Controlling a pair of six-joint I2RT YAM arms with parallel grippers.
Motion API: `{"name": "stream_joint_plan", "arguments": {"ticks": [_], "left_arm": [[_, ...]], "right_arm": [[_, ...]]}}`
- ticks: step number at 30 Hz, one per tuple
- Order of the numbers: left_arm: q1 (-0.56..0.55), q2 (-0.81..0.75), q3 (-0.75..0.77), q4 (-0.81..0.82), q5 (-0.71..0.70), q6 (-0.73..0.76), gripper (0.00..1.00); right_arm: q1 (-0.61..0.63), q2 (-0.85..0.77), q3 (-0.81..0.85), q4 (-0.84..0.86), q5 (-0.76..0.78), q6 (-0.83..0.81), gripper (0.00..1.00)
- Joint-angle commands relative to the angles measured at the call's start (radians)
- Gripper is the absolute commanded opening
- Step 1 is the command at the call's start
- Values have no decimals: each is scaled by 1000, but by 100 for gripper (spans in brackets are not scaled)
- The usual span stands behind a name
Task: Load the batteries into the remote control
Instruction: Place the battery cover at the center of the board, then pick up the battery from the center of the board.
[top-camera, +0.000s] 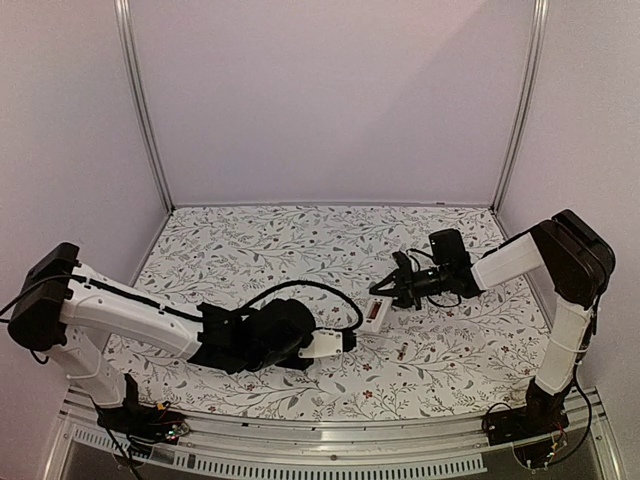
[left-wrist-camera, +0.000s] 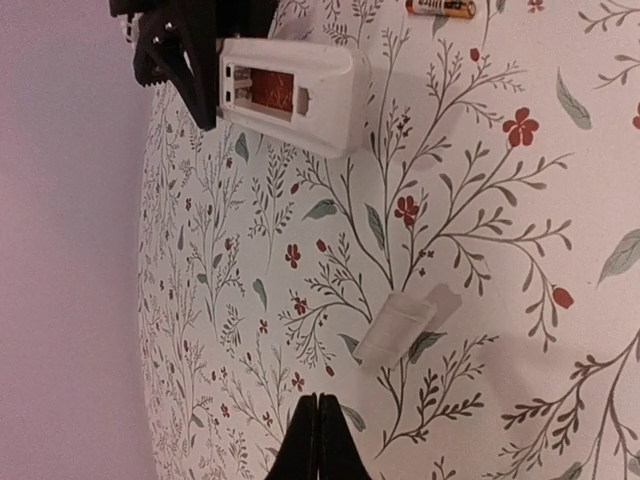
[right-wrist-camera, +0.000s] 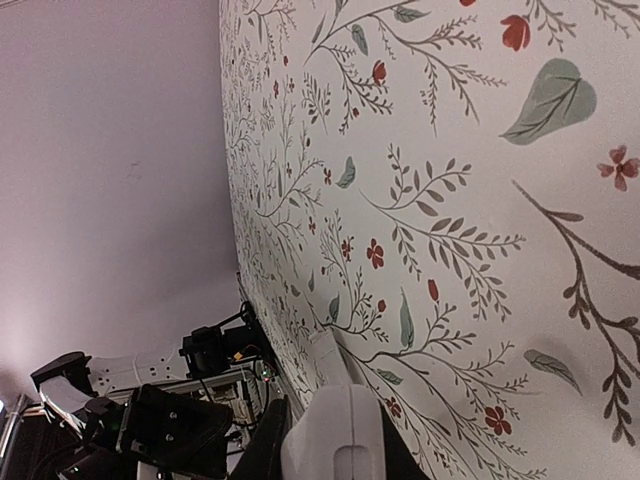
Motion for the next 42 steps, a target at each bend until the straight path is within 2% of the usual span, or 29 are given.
{"name": "stream_joint_plan", "arguments": {"ticks": [1, 5, 9, 12, 16, 17, 20, 23, 30, 37, 42], "left_arm": [[39, 62, -10, 29, 14, -71, 0], [39, 64, 1, 8, 37, -139, 0], [47, 35, 0, 21, 59, -180, 15], [64, 10, 19, 23, 87, -244, 34], [70, -4, 81, 3, 132, -362, 66], [70, 5, 105, -14, 140, -403, 79], [69, 59, 209, -80, 213, -507, 88], [56, 136, 285, -95, 270, -558, 89], [53, 297, 437, -101, 376, -721, 81], [71, 390, 513, -106, 419, -861, 79], [76, 453, 568, -122, 420, -929, 76]], "right_arm": [[-7, -26, -19, 20, -10, -26, 0], [-28, -79, -33, 19, -24, -32, 0], [-50, -141, -53, 17, -32, -41, 0], [-76, -196, -70, 10, -40, -45, 0], [-135, -275, -111, -7, -51, -52, 0], [-153, -299, -122, -16, -55, -56, 0], [-205, -372, -149, -64, -60, -87, 0], [-254, -438, -174, -118, -61, -137, 0], [-291, -603, -211, -262, -53, -289, 0], [-294, -796, -207, -504, 52, -481, 0], [-295, -864, -207, -564, 66, -526, 0]]}}
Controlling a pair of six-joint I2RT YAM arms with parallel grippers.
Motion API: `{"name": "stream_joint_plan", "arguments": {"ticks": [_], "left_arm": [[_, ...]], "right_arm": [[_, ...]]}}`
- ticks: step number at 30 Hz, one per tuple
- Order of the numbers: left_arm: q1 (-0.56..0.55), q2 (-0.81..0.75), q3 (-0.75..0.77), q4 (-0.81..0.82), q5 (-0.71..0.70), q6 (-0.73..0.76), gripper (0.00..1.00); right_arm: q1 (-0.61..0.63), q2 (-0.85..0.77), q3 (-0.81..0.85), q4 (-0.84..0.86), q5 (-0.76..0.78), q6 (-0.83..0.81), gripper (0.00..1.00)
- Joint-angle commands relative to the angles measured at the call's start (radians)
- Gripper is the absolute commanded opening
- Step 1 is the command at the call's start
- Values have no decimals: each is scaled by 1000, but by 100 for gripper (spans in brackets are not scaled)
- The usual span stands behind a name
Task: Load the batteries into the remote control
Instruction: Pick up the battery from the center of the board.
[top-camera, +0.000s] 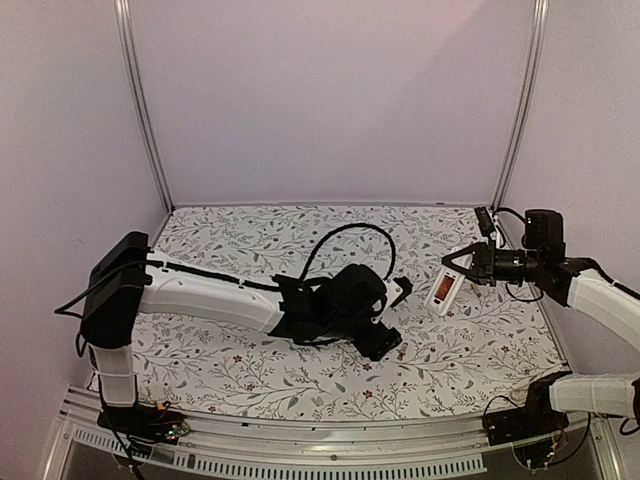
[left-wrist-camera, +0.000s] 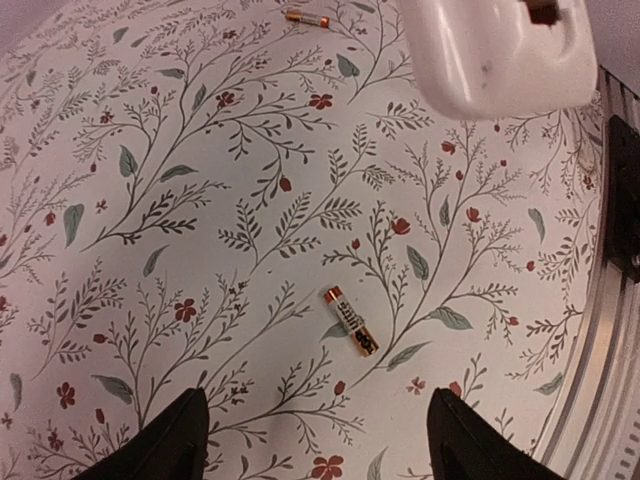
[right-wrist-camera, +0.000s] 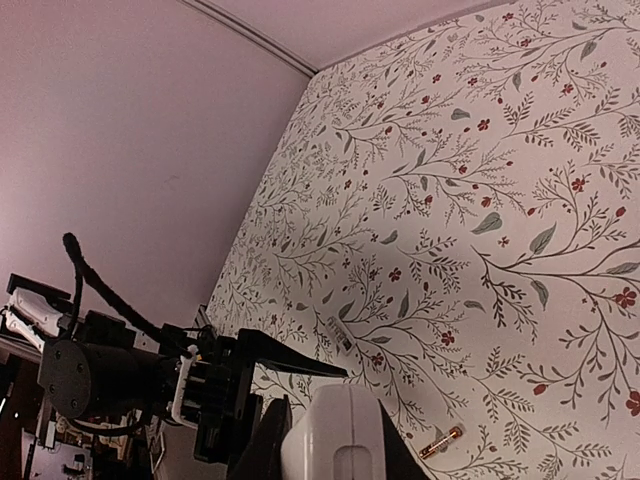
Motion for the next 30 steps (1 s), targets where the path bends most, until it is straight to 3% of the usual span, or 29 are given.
{"name": "stream_joint_plan", "arguments": {"ticks": [1, 13, 18, 30], "left_arm": [[14, 63, 65, -32, 19, -103, 75], [14, 274, 339, -233, -22, -111, 60], [14, 323, 390, -267, -11, -110, 55], [12, 400, 490, -340, 13, -102, 42]], "right_arm": [[-6, -45, -1, -112, 37, -82, 0], [-6, -95, 23, -200, 56, -103, 0], [-6, -115, 52, -289, 133, -146, 0], [-7, -127, 61, -314, 174, -168, 0]]}}
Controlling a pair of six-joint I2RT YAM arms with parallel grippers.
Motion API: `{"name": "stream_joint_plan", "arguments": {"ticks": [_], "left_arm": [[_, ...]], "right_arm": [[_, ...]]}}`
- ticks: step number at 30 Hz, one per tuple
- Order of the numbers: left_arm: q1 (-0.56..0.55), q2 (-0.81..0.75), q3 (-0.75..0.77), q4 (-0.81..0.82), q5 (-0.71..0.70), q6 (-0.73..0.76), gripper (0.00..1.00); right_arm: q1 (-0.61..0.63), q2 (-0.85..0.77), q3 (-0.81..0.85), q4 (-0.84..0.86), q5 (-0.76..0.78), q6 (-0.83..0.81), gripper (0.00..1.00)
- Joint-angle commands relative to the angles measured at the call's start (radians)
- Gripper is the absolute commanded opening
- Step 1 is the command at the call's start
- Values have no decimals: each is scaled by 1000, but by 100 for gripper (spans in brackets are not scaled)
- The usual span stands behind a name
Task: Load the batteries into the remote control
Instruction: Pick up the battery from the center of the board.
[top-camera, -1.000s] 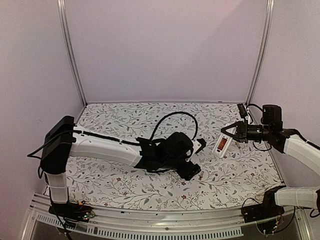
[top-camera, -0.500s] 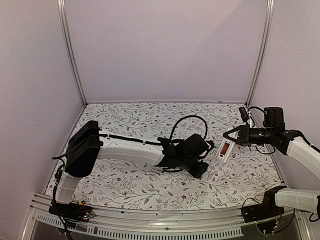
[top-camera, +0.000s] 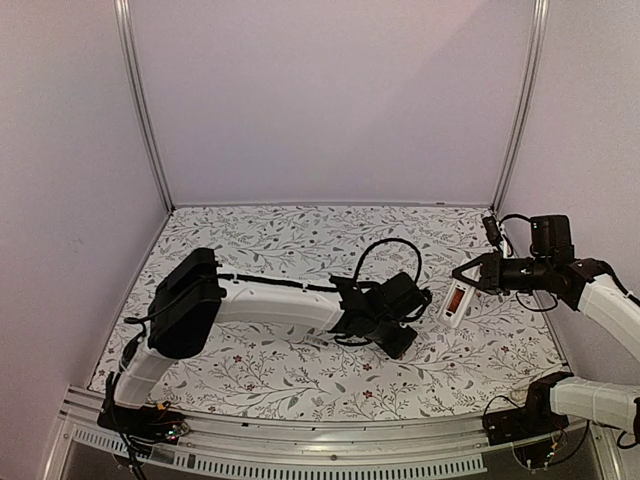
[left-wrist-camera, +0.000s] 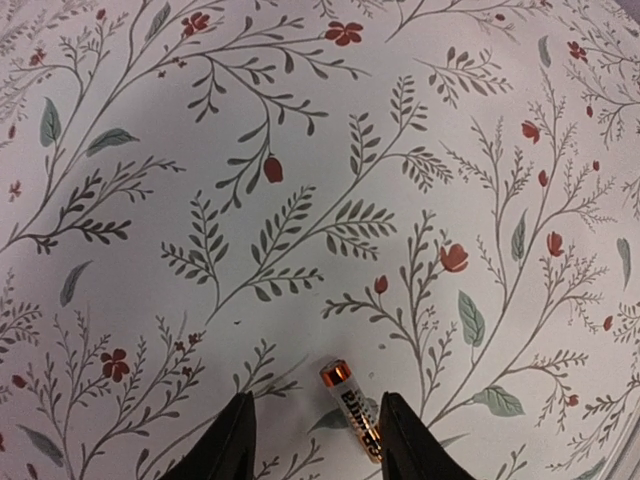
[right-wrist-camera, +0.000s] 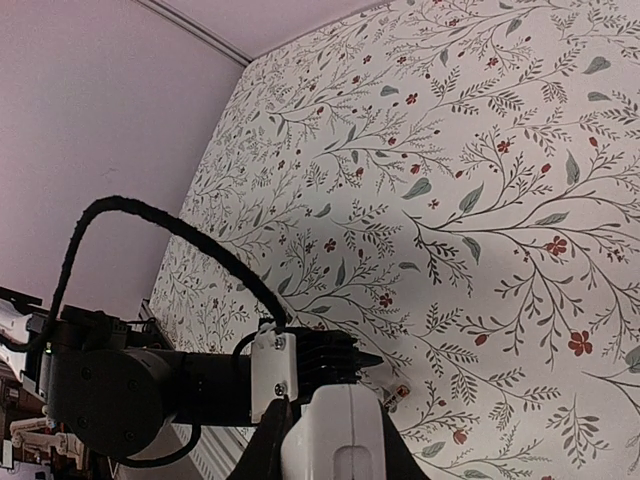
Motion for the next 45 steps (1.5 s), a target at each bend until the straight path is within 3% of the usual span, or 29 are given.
{"name": "stream_joint_plan", "arguments": {"ticks": [1, 7, 17, 21, 23, 30, 35, 39, 45], "left_arm": [[11, 37, 37, -56, 16, 3, 42], [4, 74, 78, -99, 19, 10, 39], [7, 69, 61, -190, -25, 39, 18], [28, 9, -22, -185, -24, 33, 3], [47, -46, -91, -151, -17, 26, 0], [96, -377, -443, 119, -25, 58, 0], [107, -631, -621, 267, -59, 89, 0], [106, -811, -769, 456, 9, 109, 0], [85, -916, -836, 605, 58, 109, 0]], "right_arm": [[-7, -3, 33, -18, 21, -21, 0], [-6, 3, 32, -20, 31, -24, 0], [-9, 22, 31, -19, 22, -26, 0], [-8, 40, 23, 17, -19, -21, 0], [-9, 56, 7, 62, -43, -5, 0], [8, 126, -86, 446, -142, 186, 0], [100, 180, -83, 593, -104, 243, 0], [155, 242, -105, 794, -94, 327, 0], [262, 398, -114, 1149, -55, 482, 0]]}}
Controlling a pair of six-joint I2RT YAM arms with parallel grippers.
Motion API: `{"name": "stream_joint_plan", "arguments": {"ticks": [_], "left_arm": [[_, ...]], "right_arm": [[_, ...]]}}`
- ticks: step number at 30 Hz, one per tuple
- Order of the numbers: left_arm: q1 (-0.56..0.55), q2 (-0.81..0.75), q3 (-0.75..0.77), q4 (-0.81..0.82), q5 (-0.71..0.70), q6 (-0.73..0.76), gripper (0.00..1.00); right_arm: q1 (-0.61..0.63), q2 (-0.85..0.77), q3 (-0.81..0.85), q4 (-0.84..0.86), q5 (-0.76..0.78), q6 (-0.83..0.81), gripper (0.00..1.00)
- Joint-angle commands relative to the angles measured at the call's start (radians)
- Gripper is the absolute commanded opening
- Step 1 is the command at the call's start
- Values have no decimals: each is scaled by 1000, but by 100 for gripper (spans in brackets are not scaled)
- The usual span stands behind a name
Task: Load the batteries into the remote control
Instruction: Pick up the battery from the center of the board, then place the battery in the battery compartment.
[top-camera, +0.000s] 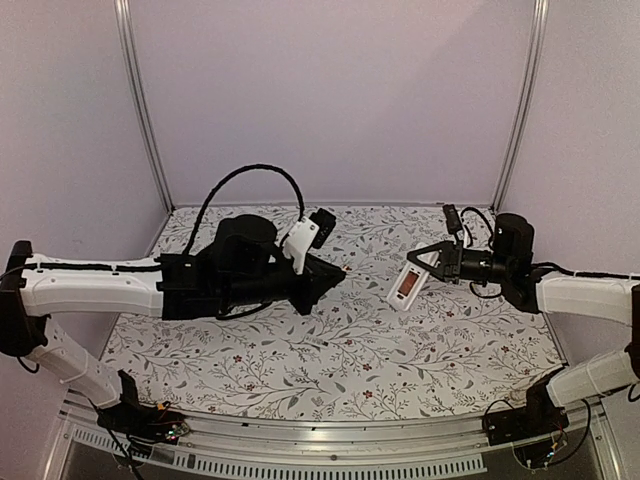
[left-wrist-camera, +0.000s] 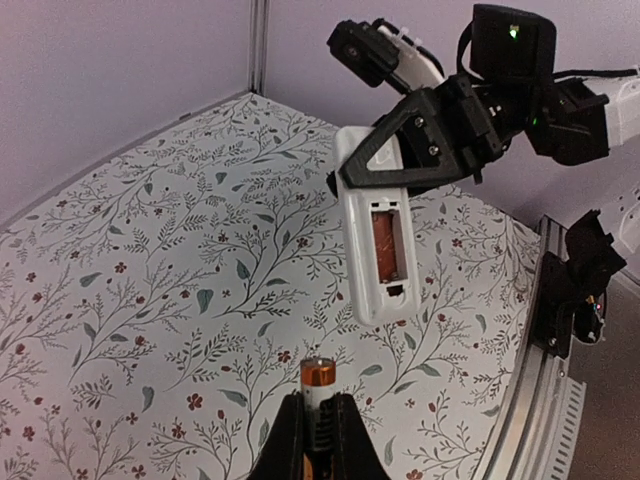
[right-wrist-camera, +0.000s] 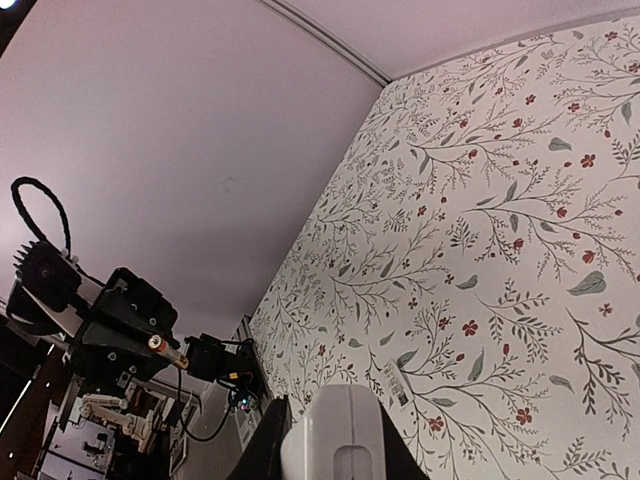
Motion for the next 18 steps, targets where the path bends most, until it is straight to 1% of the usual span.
{"name": "stream_joint_plan", "arguments": {"ticks": [1, 3, 5, 7, 11, 18], "left_arm": [[-30, -11, -17, 138, 29, 33, 0], [-54, 1, 5, 130, -8, 52, 0], [-68, 21, 23, 134, -33, 56, 0], [-79, 46, 38, 141, -43, 59, 0], [-101, 98, 77, 148, -84, 82, 0], [-110, 150, 95, 157, -153, 118, 0]], "right_arm": [[75, 93, -14, 351, 45, 162, 0], [111, 148, -3, 447, 64, 204, 0], [142, 193, 15, 502, 82, 243, 0], [170, 236, 32, 525, 97, 261, 0], [217, 274, 60, 532, 129, 271, 0], [255, 317, 81, 616, 151, 329, 0]]}}
